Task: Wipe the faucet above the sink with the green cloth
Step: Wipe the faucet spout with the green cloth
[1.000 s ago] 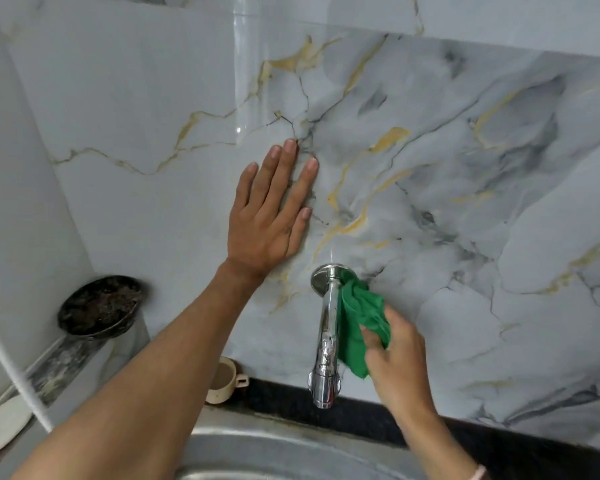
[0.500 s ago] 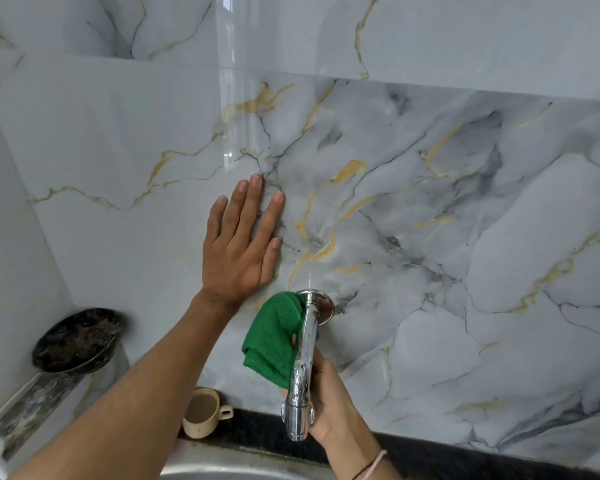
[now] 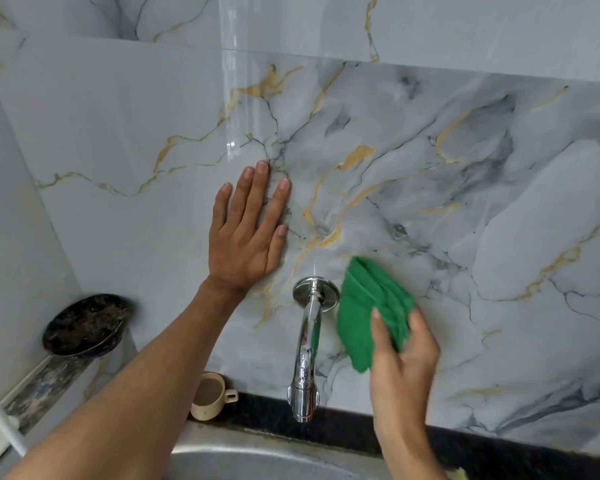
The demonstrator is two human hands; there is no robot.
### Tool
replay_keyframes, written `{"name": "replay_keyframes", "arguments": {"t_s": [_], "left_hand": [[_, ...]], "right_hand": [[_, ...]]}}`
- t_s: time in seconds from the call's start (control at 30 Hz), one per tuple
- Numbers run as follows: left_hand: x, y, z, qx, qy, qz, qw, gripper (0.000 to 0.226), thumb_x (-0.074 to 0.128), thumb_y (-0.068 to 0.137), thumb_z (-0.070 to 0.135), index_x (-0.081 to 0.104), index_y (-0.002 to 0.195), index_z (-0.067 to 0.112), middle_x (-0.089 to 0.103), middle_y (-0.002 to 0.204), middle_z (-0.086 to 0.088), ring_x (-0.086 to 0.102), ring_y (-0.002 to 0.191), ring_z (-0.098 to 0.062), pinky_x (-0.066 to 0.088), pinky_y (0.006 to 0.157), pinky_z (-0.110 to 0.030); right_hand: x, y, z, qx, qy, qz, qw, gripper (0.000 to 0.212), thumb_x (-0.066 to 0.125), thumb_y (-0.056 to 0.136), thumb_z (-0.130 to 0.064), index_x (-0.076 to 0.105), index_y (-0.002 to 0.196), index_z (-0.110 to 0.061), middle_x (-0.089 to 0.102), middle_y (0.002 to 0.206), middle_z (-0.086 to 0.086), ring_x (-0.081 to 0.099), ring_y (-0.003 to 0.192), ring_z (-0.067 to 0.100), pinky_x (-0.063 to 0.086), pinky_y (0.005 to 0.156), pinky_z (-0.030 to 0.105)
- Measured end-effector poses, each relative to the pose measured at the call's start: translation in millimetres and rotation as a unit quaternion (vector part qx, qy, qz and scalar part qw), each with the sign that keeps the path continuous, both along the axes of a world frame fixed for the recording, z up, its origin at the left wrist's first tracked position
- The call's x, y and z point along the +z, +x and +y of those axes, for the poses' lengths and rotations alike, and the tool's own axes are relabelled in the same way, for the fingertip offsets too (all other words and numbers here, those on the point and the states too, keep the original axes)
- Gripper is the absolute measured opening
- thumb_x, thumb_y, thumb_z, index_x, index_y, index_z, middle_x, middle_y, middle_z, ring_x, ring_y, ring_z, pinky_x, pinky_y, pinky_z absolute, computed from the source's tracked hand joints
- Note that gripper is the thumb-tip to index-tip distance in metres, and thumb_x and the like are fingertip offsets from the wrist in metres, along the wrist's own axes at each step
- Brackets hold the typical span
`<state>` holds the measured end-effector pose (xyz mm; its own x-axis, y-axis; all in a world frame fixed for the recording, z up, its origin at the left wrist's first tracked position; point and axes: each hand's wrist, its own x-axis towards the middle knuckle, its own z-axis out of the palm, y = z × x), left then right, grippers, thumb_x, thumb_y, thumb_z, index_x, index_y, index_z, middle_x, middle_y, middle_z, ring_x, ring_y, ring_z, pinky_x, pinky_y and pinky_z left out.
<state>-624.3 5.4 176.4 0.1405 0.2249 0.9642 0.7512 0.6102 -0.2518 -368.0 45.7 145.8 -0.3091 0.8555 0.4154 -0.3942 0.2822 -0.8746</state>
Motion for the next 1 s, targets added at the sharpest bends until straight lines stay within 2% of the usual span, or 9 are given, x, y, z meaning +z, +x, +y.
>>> {"name": "replay_keyframes", "arguments": {"t_s": [0.07, 0.17, 0.2, 0.27, 0.37, 0.47, 0.57, 0.8, 1.0], "left_hand": [[0, 0, -1, 0.001, 0.001, -0.006, 1.000, 0.062, 0.028, 0.104, 0.036, 0.028, 0.163, 0.017, 0.021, 0.169, -0.014, 0.017, 0.160, -0.027, 0.012, 0.134, -0.043], [0, 1, -1, 0.000, 0.004, -0.007, 1.000, 0.061, 0.028, 0.104, 0.036, 0.028, 0.163, 0.017, 0.023, 0.168, -0.015, 0.017, 0.161, -0.027, 0.012, 0.134, -0.043], [0, 2, -1, -0.003, 0.003, -0.004, 1.000, 0.061, 0.028, 0.105, 0.036, 0.027, 0.163, 0.017, 0.024, 0.167, -0.016, 0.017, 0.161, -0.027, 0.012, 0.134, -0.043], [2, 2, -2, -0.006, 0.004, -0.003, 1.000, 0.061, 0.028, 0.105, 0.036, 0.027, 0.162, 0.017, 0.026, 0.166, -0.016, 0.016, 0.161, -0.026, 0.012, 0.133, -0.042], [2, 4, -2, -0.010, 0.006, -0.004, 1.000, 0.061, 0.029, 0.104, 0.036, 0.026, 0.163, 0.017, 0.027, 0.165, -0.016, 0.016, 0.160, -0.026, 0.015, 0.133, -0.043], [3, 4, -3, -0.007, 0.006, 0.001, 1.000, 0.062, 0.028, 0.104, 0.035, 0.025, 0.163, 0.017, 0.028, 0.164, -0.017, 0.025, 0.158, -0.030, 0.017, 0.132, -0.044], [4, 6, -3, -0.011, 0.005, 0.001, 1.000, 0.062, 0.029, 0.103, 0.034, 0.026, 0.162, 0.017, 0.031, 0.163, -0.017, 0.037, 0.152, -0.035, 0.025, 0.128, -0.048], [3, 6, -4, 0.006, -0.004, -0.013, 1.000, 0.062, 0.028, 0.104, 0.035, 0.024, 0.163, 0.018, 0.042, 0.161, -0.022, 0.035, 0.152, -0.035, 0.010, 0.134, -0.041], [2, 6, -2, 0.015, -0.004, -0.023, 1.000, 0.063, 0.029, 0.103, 0.035, 0.021, 0.163, 0.019, 0.043, 0.160, -0.023, 0.034, 0.153, -0.035, 0.006, 0.134, -0.039]], "right_hand": [[17, -11, -1, 0.006, 0.183, -0.153, 0.971, 0.057, 0.058, 0.090, 0.013, 0.066, 0.133, -0.023, 0.073, 0.126, -0.010, 0.066, 0.117, 0.004, 0.052, 0.097, 0.010], [24, -25, -13, 0.032, 0.388, -0.407, 0.826, 0.058, 0.060, 0.091, -0.025, 0.048, 0.147, -0.018, 0.053, 0.147, -0.004, 0.045, 0.137, 0.013, 0.044, 0.115, 0.035], [23, -27, -16, 0.019, 0.424, -0.445, 0.789, 0.062, 0.054, 0.090, -0.042, 0.047, 0.147, -0.018, 0.050, 0.147, -0.004, 0.042, 0.137, 0.015, 0.042, 0.116, 0.040], [24, -31, -18, -0.009, 0.445, -0.473, 0.760, 0.075, 0.040, 0.086, -0.070, 0.051, 0.141, -0.020, 0.051, 0.138, -0.003, 0.042, 0.131, 0.019, 0.037, 0.117, 0.050], [30, -45, -19, -0.046, 0.433, -0.517, 0.737, 0.082, 0.030, 0.080, -0.086, 0.064, 0.122, -0.024, 0.051, 0.126, -0.001, 0.043, 0.124, 0.023, 0.032, 0.114, 0.063], [29, -52, -29, -0.051, 0.413, -0.533, 0.737, 0.061, 0.045, 0.082, -0.069, 0.069, 0.110, -0.021, 0.045, 0.133, 0.006, 0.038, 0.128, 0.029, 0.039, 0.108, 0.061], [18, -46, -38, -0.046, 0.386, -0.512, 0.766, 0.048, 0.054, 0.080, -0.049, 0.071, 0.111, -0.016, 0.040, 0.149, 0.015, 0.032, 0.141, 0.037, 0.039, 0.113, 0.057], [-21, -21, -54, -0.060, 0.402, -0.405, 0.819, 0.061, 0.062, 0.074, -0.035, 0.062, 0.133, -0.018, 0.034, 0.162, 0.020, 0.021, 0.154, 0.042, 0.053, 0.106, 0.057], [-61, 4, -65, -0.051, 0.498, -0.368, 0.784, 0.052, 0.068, 0.083, -0.018, 0.063, 0.134, -0.015, 0.029, 0.166, 0.019, 0.014, 0.155, 0.045, 0.048, 0.112, 0.054]]}}
